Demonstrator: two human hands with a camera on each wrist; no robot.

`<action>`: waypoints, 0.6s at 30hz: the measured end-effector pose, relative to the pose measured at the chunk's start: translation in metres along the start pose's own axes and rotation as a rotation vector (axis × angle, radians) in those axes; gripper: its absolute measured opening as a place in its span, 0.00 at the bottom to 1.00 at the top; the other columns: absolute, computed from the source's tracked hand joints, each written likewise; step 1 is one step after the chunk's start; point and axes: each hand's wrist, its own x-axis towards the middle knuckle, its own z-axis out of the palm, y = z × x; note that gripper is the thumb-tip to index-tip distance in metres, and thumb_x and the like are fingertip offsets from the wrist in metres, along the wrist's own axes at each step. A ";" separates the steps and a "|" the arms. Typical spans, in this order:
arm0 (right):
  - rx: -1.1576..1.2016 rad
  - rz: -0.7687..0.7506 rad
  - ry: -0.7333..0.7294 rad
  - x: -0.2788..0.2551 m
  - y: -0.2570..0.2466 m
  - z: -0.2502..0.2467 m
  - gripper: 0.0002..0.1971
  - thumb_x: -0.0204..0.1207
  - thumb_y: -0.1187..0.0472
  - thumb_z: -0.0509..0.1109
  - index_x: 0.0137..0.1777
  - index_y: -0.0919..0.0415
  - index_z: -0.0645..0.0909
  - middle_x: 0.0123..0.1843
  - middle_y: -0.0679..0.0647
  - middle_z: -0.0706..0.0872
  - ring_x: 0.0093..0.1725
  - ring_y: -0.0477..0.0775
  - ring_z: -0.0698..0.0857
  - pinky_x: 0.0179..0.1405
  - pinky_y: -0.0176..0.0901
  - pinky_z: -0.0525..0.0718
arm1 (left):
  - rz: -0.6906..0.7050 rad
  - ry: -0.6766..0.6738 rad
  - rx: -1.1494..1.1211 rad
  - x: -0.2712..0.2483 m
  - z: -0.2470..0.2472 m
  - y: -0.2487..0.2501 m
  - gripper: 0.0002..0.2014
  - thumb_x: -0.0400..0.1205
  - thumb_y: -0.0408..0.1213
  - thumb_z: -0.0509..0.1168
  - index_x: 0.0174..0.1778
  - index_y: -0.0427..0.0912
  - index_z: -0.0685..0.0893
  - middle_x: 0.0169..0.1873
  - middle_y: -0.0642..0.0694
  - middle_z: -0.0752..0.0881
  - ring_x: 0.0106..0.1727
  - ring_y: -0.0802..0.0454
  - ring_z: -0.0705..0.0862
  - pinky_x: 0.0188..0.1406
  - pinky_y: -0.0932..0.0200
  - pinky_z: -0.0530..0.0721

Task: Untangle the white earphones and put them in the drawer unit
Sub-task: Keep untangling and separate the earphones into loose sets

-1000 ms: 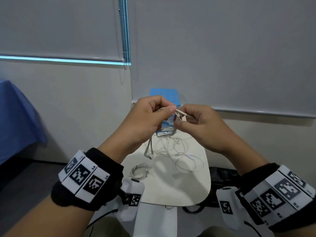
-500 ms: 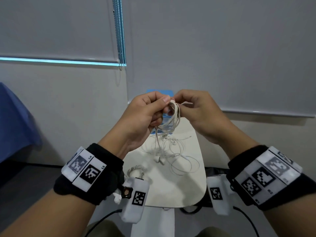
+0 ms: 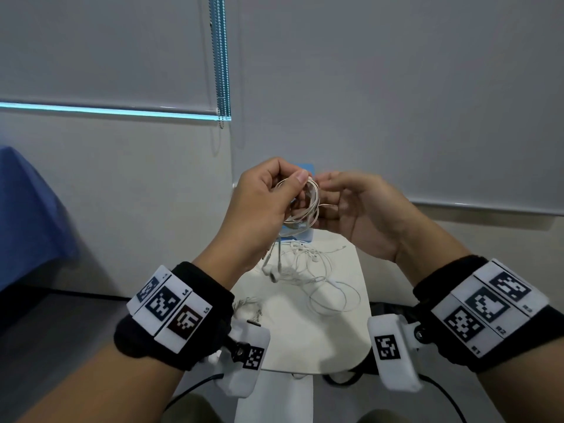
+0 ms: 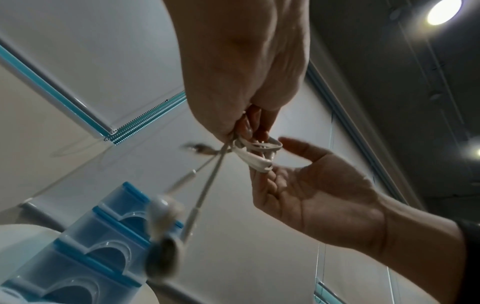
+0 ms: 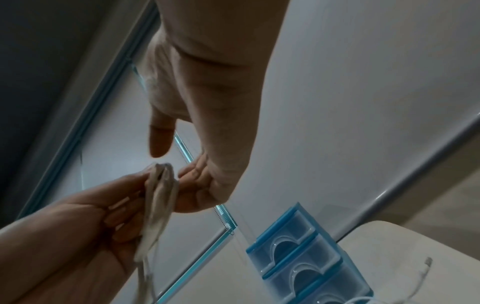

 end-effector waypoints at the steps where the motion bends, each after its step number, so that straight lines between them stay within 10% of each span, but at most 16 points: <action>1: 0.016 0.005 -0.013 -0.001 -0.001 0.000 0.13 0.74 0.64 0.72 0.59 0.63 0.83 0.50 0.63 0.89 0.46 0.59 0.89 0.58 0.52 0.87 | 0.008 -0.003 0.011 0.000 0.000 -0.001 0.08 0.89 0.33 0.68 0.48 0.32 0.86 0.33 0.44 0.85 0.37 0.50 0.83 0.42 0.53 0.86; 7: -0.067 0.045 0.036 -0.004 -0.001 0.007 0.17 0.79 0.73 0.70 0.64 0.59 0.80 0.42 0.58 0.88 0.39 0.51 0.85 0.39 0.42 0.80 | 0.069 -0.029 0.099 -0.002 0.004 0.000 0.06 0.88 0.33 0.68 0.46 0.37 0.86 0.34 0.51 0.88 0.38 0.54 0.86 0.42 0.51 0.90; 10: -0.002 0.072 0.000 -0.007 -0.005 0.009 0.16 0.77 0.72 0.64 0.62 0.59 0.80 0.40 0.54 0.87 0.37 0.49 0.86 0.41 0.44 0.77 | 0.074 -0.035 0.110 -0.003 0.003 0.001 0.07 0.89 0.32 0.67 0.46 0.36 0.85 0.31 0.52 0.87 0.34 0.58 0.85 0.35 0.64 0.83; 18: -0.336 -0.048 0.149 -0.006 -0.006 0.009 0.23 0.77 0.78 0.71 0.66 0.56 0.76 0.44 0.55 0.88 0.44 0.52 0.89 0.47 0.50 0.83 | 0.053 -0.024 0.185 -0.002 0.009 0.001 0.08 0.89 0.34 0.67 0.52 0.46 0.93 0.43 0.48 0.92 0.45 0.51 0.91 0.52 0.47 0.92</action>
